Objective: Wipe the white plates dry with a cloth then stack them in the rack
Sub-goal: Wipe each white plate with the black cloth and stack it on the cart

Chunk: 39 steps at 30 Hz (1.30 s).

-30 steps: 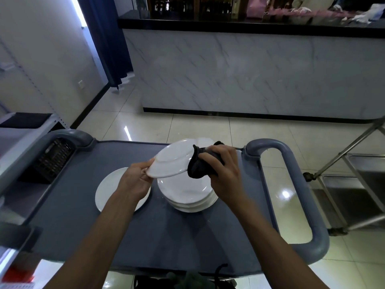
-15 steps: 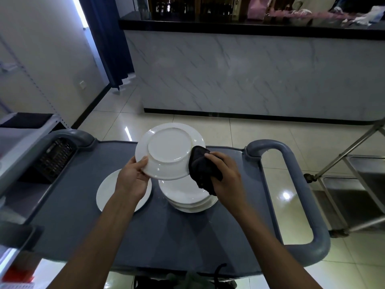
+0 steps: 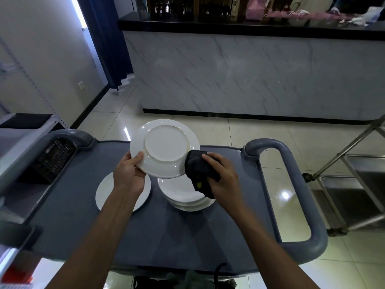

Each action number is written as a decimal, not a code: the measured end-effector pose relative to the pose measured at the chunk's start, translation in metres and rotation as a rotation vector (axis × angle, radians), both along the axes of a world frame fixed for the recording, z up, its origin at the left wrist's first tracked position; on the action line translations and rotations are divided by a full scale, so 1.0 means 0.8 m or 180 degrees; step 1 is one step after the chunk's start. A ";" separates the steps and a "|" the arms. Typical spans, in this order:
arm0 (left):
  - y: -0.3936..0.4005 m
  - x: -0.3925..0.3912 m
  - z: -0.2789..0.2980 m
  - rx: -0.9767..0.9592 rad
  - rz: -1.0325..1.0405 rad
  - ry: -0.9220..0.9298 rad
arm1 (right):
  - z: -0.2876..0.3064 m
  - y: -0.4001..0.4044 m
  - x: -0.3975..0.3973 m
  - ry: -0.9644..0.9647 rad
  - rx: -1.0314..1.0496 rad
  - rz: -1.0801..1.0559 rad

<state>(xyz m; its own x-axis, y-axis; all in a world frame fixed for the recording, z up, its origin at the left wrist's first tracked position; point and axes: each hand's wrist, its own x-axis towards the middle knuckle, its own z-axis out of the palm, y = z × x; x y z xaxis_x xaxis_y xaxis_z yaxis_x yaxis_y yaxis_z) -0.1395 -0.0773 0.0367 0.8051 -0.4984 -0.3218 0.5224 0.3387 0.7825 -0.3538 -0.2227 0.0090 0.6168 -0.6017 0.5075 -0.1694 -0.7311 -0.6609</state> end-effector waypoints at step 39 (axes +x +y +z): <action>-0.003 -0.071 0.003 0.0472 -0.0876 -0.1013 | 0.039 0.041 0.048 -0.0245 -0.0063 -0.0244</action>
<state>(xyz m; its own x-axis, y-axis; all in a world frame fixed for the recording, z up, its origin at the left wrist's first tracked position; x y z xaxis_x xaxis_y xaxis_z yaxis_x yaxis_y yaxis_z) -0.1966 -0.0799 0.0392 0.7193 -0.6752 -0.1635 0.3026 0.0927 0.9486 -0.3150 -0.1898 0.0400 0.5280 -0.6349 0.5639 -0.1745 -0.7310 -0.6597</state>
